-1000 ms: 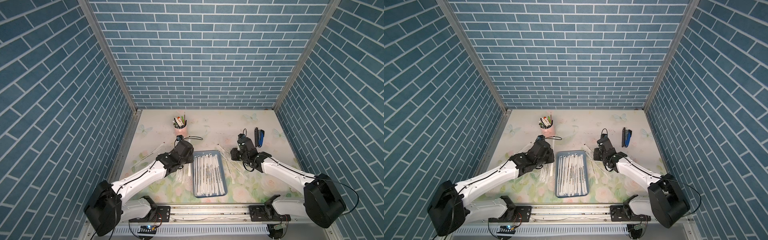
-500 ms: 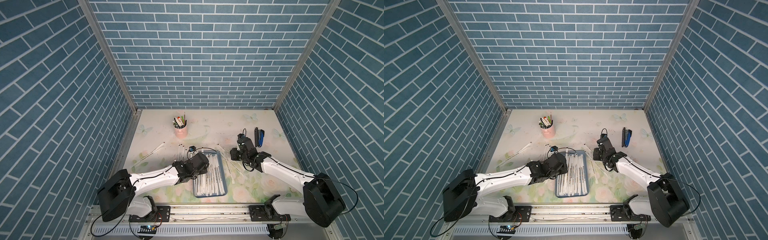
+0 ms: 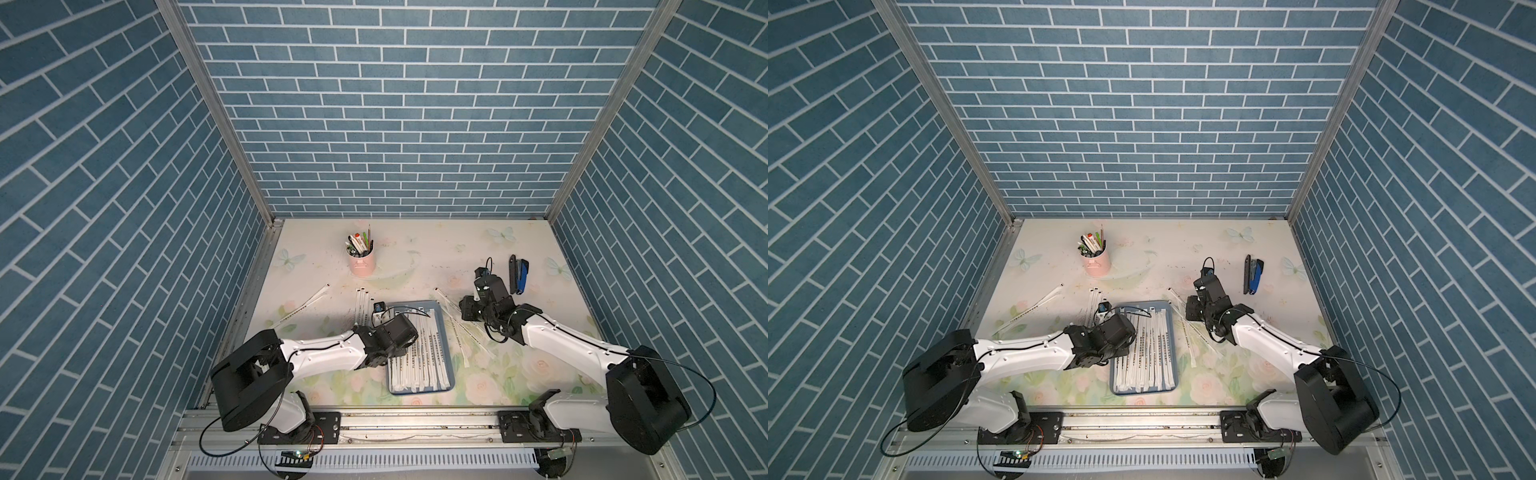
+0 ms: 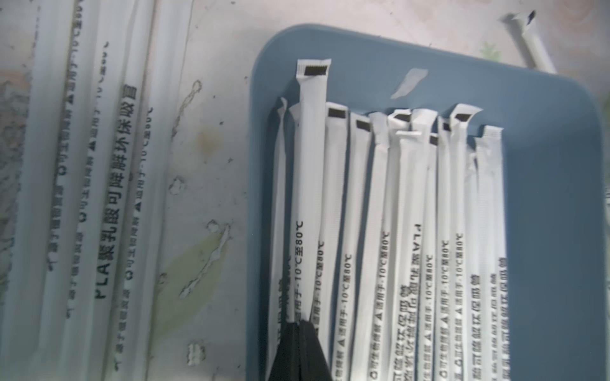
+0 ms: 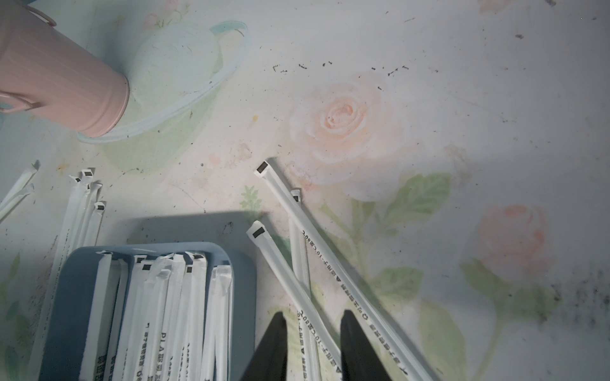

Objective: Put the straws into the storage box
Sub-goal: Place the straw in the storage box.

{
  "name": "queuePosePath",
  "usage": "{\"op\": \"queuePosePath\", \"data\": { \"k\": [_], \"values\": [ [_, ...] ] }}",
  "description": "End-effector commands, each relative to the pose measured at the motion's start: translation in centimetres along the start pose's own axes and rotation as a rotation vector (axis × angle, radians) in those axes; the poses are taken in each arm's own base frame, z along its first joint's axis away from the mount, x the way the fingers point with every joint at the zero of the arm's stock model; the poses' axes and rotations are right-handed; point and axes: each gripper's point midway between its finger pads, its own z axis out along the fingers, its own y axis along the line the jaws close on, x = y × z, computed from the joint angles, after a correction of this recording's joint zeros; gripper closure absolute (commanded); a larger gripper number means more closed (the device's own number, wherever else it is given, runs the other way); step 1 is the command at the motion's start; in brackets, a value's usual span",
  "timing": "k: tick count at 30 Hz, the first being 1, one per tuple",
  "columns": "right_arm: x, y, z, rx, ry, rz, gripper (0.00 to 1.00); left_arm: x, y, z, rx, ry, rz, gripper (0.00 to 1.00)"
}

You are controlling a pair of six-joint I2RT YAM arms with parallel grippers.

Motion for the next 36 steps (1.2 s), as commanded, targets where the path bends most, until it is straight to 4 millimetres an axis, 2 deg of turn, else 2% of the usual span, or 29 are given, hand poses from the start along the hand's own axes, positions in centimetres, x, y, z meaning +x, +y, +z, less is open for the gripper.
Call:
{"op": "queuePosePath", "data": {
  "k": [1, 6, 9, 14, 17, 20, 23, 26, 28, 30, 33, 36],
  "values": [
    [0.3, -0.2, 0.2, -0.003, 0.003, 0.016, 0.71, 0.0, 1.3, 0.1, -0.05, -0.012, 0.017, 1.0],
    [0.2, 0.0, 0.2, -0.01, 0.005, 0.013, 0.71, 0.1, 1.4, 0.6, -0.053, -0.009, 0.029, 0.99],
    [0.1, 0.0, 0.2, -0.007, 0.007, 0.002, 0.71, 0.0, 1.1, 0.5, -0.051, -0.009, 0.037, 0.92],
    [0.3, -0.3, 0.1, 0.006, 0.017, -0.03, 0.71, -0.8, 1.0, -0.2, -0.056, -0.033, 0.039, 0.8],
    [0.3, -0.9, 0.0, 0.019, 0.025, -0.037, 0.71, -1.2, 0.8, -0.7, -0.047, -0.047, 0.032, 0.78],
    [-0.4, -1.8, -0.5, 0.034, 0.017, -0.042, 0.71, -2.2, -0.2, -1.8, -0.017, -0.065, 0.036, 0.78],
    [-0.8, -3.3, -0.7, 0.072, 0.044, -0.06, 0.71, -4.7, -2.7, -4.5, 0.062, -0.13, 0.063, 0.75],
    [-0.2, -4.5, -0.5, 0.095, 0.106, -0.101, 0.71, -8.2, -4.0, -8.2, 0.115, -0.261, 0.117, 0.6],
    [0.6, -4.8, -0.1, 0.109, 0.159, -0.137, 0.7, -10.5, -3.2, -10.6, 0.075, -0.376, 0.178, 0.44],
    [1.1, -5.0, 0.4, 0.114, 0.198, -0.167, 0.69, -12.5, -1.4, -11.9, 0.0, -0.454, 0.223, 0.35],
    [1.2, -4.5, 1.2, 0.093, 0.233, -0.195, 0.69, -14.7, 1.3, -12.9, -0.047, -0.521, 0.215, 0.28],
    [1.5, -3.5, 2.2, 0.063, 0.276, -0.234, 0.63, -16.3, 2.3, -13.3, 0.059, -0.539, 0.158, 0.26]
  ]
}}
